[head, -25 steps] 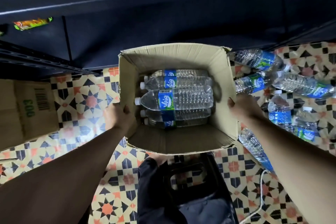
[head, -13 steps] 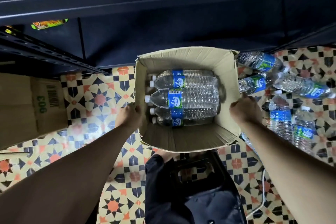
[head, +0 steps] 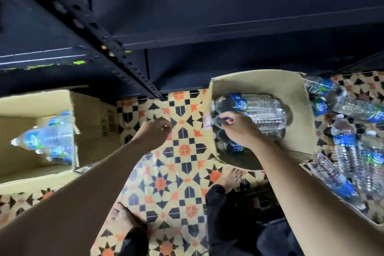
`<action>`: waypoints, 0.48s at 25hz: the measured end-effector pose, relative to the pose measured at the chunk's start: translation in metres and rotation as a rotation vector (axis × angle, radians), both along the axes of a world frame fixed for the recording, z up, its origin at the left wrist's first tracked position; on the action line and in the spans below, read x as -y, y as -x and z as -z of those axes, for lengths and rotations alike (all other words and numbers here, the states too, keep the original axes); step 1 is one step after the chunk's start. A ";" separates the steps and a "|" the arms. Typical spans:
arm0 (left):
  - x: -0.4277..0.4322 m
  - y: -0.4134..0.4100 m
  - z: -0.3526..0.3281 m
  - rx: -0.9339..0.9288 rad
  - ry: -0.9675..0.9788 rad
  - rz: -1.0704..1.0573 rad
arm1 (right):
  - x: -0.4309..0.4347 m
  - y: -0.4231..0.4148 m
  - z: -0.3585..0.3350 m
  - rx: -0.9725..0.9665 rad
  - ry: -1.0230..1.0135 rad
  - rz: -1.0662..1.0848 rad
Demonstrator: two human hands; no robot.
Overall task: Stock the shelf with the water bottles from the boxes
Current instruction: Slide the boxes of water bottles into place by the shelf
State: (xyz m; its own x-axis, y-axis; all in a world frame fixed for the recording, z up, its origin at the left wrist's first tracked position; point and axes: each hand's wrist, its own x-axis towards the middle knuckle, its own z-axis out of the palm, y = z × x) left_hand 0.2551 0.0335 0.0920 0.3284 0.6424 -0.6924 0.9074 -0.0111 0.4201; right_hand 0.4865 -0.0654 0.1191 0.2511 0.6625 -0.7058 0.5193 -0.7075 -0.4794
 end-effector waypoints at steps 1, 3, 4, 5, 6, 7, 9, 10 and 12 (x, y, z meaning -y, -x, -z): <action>-0.005 0.024 -0.007 -0.005 -0.011 0.010 | -0.005 0.026 -0.005 -0.003 -0.018 -0.012; -0.015 0.087 -0.021 -0.035 -0.059 0.012 | -0.019 0.089 -0.012 -0.010 -0.041 -0.028; -0.020 0.118 -0.026 -0.047 -0.080 0.004 | -0.027 0.118 -0.016 -0.012 -0.038 -0.026; -0.026 0.152 -0.031 -0.058 -0.091 -0.010 | -0.034 0.148 -0.021 -0.015 -0.033 -0.012; -0.032 0.185 -0.036 -0.059 -0.100 -0.027 | -0.041 0.176 -0.024 -0.019 -0.024 -0.005; -0.039 0.222 -0.039 -0.058 -0.074 -0.080 | -0.049 0.208 -0.027 -0.021 -0.021 -0.014; -0.055 0.287 -0.038 -0.040 -0.029 -0.248 | -0.063 0.258 -0.033 -0.014 -0.007 -0.047; -0.063 0.319 -0.034 -0.055 -0.036 -0.267 | -0.072 0.280 -0.034 -0.005 -0.001 -0.063; -0.078 0.378 -0.005 -0.139 -0.037 -0.278 | -0.087 0.312 -0.034 -0.019 -0.020 -0.069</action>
State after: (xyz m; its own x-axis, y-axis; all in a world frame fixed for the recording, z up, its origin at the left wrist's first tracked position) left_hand -0.1231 0.1111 0.0972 0.0401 0.7198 -0.6930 0.9265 0.2328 0.2955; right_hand 0.1745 0.0214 0.1534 0.1909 0.6918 -0.6964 0.5570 -0.6605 -0.5035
